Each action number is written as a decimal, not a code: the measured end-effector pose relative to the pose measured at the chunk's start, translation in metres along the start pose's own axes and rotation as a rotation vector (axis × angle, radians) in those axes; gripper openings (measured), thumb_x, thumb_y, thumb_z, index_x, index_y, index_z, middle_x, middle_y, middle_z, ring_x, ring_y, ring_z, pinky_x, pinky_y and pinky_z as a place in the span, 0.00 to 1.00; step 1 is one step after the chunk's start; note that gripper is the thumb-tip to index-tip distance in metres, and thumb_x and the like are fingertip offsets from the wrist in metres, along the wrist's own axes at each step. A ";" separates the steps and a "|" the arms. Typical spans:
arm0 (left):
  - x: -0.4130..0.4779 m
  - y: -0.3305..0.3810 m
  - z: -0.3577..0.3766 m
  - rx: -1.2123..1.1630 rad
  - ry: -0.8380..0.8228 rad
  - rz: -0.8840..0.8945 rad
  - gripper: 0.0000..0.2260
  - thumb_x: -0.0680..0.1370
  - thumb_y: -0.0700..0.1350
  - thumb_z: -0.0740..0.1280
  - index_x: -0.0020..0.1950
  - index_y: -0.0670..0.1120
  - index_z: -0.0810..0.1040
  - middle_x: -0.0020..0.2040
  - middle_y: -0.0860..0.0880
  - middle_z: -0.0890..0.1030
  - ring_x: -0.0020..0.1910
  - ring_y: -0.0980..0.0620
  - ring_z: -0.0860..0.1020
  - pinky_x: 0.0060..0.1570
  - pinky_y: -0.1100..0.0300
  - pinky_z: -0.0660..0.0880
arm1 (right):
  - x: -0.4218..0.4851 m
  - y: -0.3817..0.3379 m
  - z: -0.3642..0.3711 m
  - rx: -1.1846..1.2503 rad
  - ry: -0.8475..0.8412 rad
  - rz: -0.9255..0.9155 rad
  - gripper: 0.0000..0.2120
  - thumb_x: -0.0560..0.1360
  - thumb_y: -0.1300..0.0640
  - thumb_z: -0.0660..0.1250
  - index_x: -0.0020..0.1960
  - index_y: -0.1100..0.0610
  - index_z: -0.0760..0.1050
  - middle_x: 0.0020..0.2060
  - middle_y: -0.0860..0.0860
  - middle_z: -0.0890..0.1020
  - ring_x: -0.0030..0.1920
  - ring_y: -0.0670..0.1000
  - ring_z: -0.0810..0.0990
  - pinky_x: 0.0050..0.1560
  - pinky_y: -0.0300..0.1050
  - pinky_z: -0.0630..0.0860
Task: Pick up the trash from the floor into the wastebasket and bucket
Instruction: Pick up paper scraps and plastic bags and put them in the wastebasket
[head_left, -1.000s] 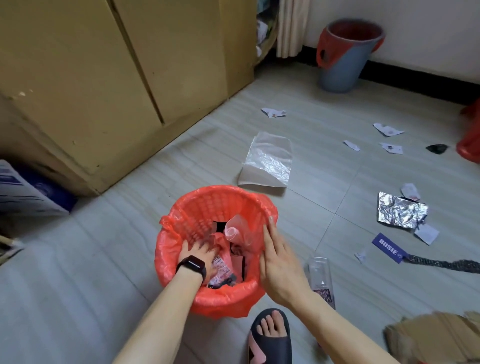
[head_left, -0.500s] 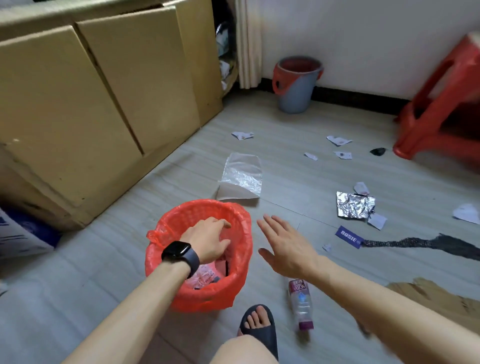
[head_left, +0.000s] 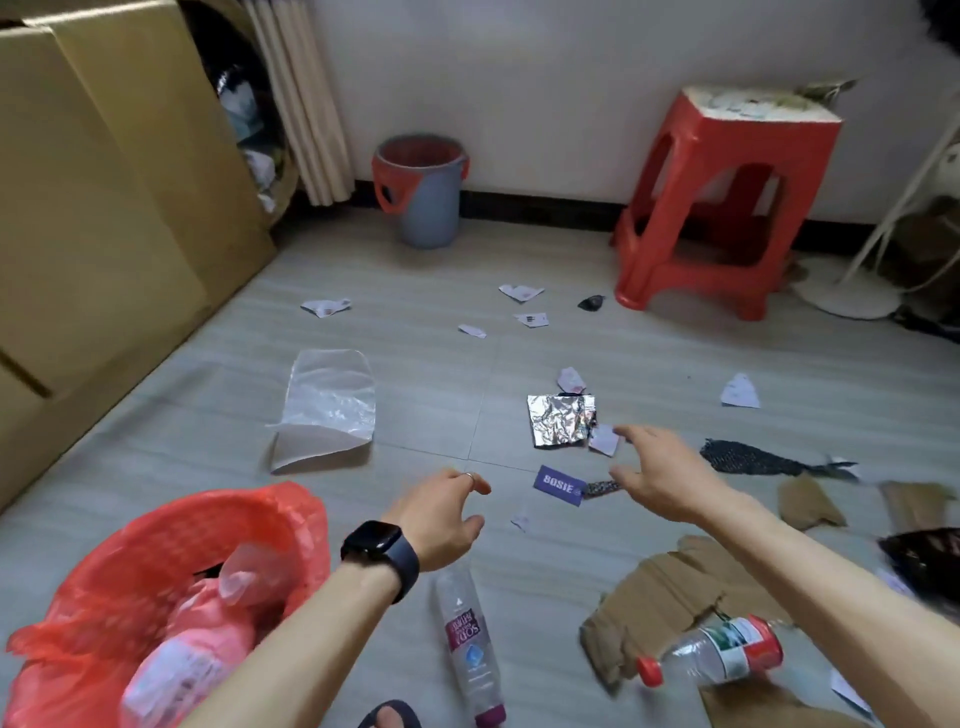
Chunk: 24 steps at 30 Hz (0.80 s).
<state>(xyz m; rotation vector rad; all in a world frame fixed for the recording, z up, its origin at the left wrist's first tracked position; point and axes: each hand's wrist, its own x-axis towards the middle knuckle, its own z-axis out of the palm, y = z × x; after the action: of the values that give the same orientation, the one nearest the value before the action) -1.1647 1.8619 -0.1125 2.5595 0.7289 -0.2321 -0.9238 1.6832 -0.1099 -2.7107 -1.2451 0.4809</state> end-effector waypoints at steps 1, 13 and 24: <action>0.011 0.000 0.011 0.010 -0.030 -0.010 0.18 0.79 0.52 0.63 0.70 0.58 0.70 0.70 0.55 0.71 0.67 0.52 0.71 0.61 0.57 0.69 | 0.000 0.013 0.012 0.051 -0.013 0.047 0.29 0.78 0.48 0.65 0.76 0.54 0.63 0.71 0.54 0.72 0.70 0.55 0.70 0.69 0.50 0.68; 0.168 -0.024 0.163 0.097 -0.319 -0.030 0.21 0.79 0.47 0.64 0.72 0.60 0.67 0.68 0.52 0.70 0.63 0.47 0.74 0.58 0.51 0.76 | 0.095 0.095 0.181 0.114 -0.189 0.245 0.30 0.78 0.45 0.63 0.77 0.55 0.62 0.73 0.59 0.67 0.72 0.61 0.67 0.73 0.55 0.65; 0.206 -0.031 0.209 0.212 -0.218 0.073 0.12 0.79 0.41 0.61 0.61 0.50 0.76 0.55 0.47 0.74 0.57 0.45 0.71 0.43 0.54 0.71 | 0.144 0.133 0.217 0.037 0.121 0.192 0.07 0.78 0.59 0.64 0.51 0.59 0.79 0.49 0.56 0.80 0.52 0.63 0.77 0.50 0.51 0.71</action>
<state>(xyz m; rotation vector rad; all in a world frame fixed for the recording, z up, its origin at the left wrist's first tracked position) -1.0141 1.8792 -0.3663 2.6958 0.5527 -0.5819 -0.8132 1.7002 -0.3801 -2.7943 -0.9422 0.3494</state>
